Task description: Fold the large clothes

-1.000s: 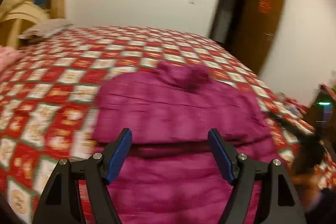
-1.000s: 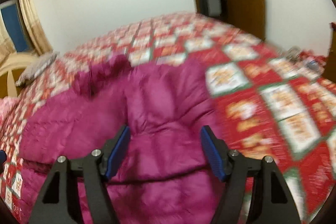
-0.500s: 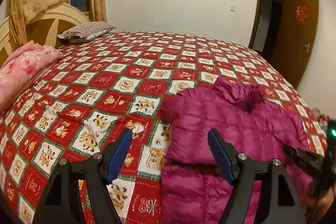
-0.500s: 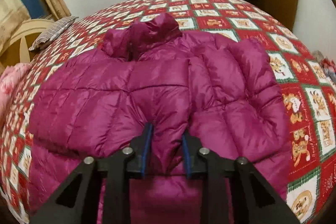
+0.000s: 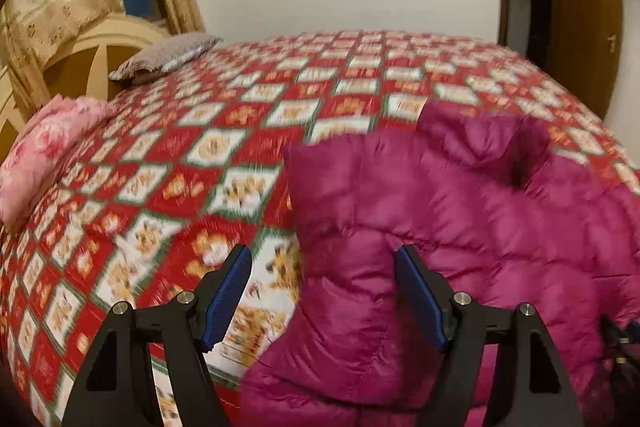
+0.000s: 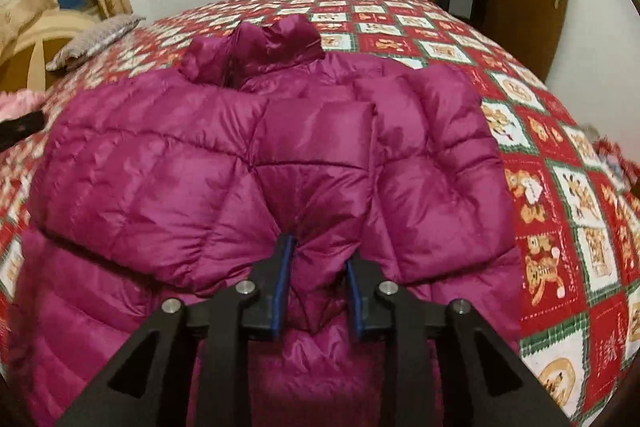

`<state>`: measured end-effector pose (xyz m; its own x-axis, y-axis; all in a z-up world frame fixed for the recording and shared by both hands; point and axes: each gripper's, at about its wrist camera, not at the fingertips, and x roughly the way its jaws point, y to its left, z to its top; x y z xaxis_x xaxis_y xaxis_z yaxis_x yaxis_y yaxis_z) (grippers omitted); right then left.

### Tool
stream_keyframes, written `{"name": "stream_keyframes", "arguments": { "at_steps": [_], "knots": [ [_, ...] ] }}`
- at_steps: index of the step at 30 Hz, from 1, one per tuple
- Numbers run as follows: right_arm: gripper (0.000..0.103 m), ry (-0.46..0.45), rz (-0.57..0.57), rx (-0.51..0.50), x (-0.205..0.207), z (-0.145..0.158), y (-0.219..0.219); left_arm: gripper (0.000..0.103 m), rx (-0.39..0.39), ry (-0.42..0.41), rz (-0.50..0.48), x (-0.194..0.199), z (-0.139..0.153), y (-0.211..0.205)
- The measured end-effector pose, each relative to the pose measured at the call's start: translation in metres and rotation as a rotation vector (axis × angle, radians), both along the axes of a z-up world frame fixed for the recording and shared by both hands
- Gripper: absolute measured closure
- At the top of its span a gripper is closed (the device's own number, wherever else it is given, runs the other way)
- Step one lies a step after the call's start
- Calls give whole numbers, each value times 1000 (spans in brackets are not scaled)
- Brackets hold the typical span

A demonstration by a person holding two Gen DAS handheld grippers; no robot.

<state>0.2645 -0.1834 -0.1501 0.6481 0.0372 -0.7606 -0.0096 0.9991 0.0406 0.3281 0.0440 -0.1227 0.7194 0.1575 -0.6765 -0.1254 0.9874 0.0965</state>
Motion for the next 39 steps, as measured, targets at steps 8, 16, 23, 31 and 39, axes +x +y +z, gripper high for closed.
{"name": "stream_keyframes", "arguments": {
  "at_steps": [8, 16, 23, 31, 39],
  "knots": [
    [70, 27, 9, 86, 2, 0, -16, 27, -52, 99, -1, 12, -36, 6],
    [39, -58, -53, 159, 3, 71, -34, 27, -187, 17, -36, 2, 24, 23],
    [33, -25, -108, 216, 100, 96, -20, 27, -122, -16, -60, 39, 43, 5],
    [28, 152, -180, 215, 220, 66, 6, 27, -117, -28, -116, 77, 38, 0],
    [85, 181, -143, 163, 181, 38, -18, 27, -101, -23, -147, 92, 32, -9]
  ]
}}
